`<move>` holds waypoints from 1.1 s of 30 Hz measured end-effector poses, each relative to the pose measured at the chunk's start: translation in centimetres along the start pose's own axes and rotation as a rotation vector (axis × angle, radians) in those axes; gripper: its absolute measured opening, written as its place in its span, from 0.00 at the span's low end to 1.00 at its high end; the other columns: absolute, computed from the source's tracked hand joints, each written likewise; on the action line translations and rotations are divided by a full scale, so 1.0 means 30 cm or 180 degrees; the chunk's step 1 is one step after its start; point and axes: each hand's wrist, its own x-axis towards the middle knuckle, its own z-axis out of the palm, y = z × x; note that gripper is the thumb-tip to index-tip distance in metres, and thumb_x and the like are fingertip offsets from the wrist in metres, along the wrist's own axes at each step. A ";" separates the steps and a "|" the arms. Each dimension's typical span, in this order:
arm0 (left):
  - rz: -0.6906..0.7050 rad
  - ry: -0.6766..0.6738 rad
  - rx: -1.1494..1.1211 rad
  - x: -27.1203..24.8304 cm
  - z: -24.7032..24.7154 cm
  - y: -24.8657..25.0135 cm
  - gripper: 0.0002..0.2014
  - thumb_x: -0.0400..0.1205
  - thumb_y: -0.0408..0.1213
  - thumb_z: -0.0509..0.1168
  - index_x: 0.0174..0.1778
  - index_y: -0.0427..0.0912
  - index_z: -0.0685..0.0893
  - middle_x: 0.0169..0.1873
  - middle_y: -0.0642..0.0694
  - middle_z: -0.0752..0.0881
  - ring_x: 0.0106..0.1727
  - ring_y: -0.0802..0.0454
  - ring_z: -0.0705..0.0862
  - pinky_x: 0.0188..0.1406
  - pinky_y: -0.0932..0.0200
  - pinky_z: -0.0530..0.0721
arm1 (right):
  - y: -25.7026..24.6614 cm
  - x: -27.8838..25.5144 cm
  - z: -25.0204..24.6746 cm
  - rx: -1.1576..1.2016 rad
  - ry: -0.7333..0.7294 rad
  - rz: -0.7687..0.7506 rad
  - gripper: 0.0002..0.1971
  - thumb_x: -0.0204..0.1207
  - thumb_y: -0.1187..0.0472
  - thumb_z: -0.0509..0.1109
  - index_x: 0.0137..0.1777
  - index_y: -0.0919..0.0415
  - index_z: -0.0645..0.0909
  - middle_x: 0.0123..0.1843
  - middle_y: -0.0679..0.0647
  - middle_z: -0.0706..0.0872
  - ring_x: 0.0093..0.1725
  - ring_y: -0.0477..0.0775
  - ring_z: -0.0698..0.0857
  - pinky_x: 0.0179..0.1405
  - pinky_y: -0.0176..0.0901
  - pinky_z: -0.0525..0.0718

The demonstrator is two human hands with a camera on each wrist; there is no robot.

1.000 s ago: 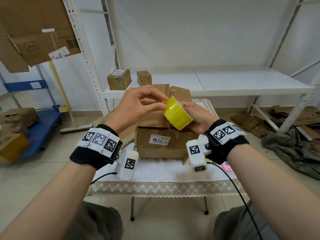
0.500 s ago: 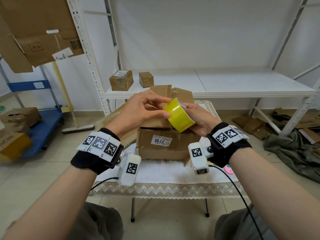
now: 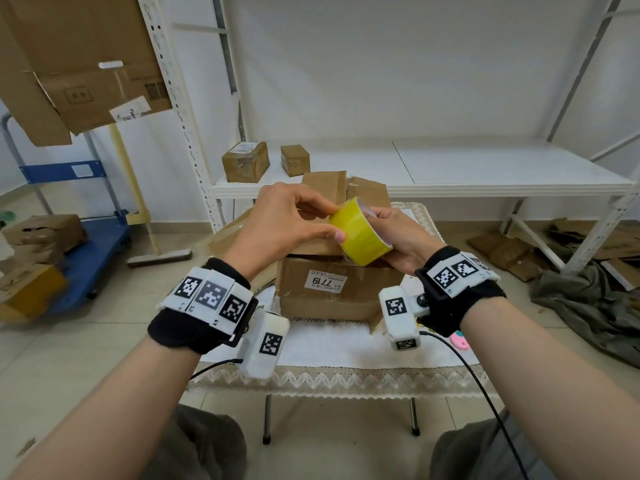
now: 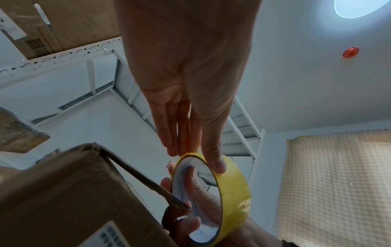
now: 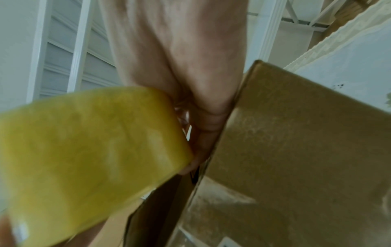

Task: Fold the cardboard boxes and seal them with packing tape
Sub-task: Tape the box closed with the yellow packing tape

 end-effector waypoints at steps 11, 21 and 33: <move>0.0014 -0.0284 0.0525 -0.003 0.032 0.014 0.32 0.56 0.53 0.87 0.52 0.50 0.82 0.50 0.55 0.85 0.51 0.58 0.85 0.55 0.53 0.88 | 0.003 -0.008 0.003 0.0170 0.0019 -0.0066 0.23 0.86 0.55 0.66 0.70 0.74 0.80 0.58 0.69 0.88 0.41 0.54 0.90 0.39 0.47 0.90; 0.0137 -0.0233 0.0151 -0.009 0.053 -0.017 0.27 0.64 0.45 0.85 0.53 0.44 0.81 0.52 0.54 0.82 0.56 0.57 0.84 0.59 0.54 0.88 | 0.003 -0.017 0.007 0.0276 0.0026 -0.0089 0.19 0.86 0.56 0.67 0.67 0.71 0.82 0.52 0.65 0.90 0.41 0.54 0.90 0.39 0.47 0.90; 0.0469 -0.0524 0.0217 -0.008 0.059 -0.006 0.26 0.77 0.42 0.78 0.64 0.50 0.71 0.62 0.52 0.76 0.60 0.58 0.78 0.59 0.65 0.77 | -0.001 -0.017 0.014 0.0359 0.0084 -0.0069 0.15 0.87 0.57 0.66 0.65 0.68 0.84 0.50 0.63 0.91 0.40 0.54 0.91 0.35 0.45 0.89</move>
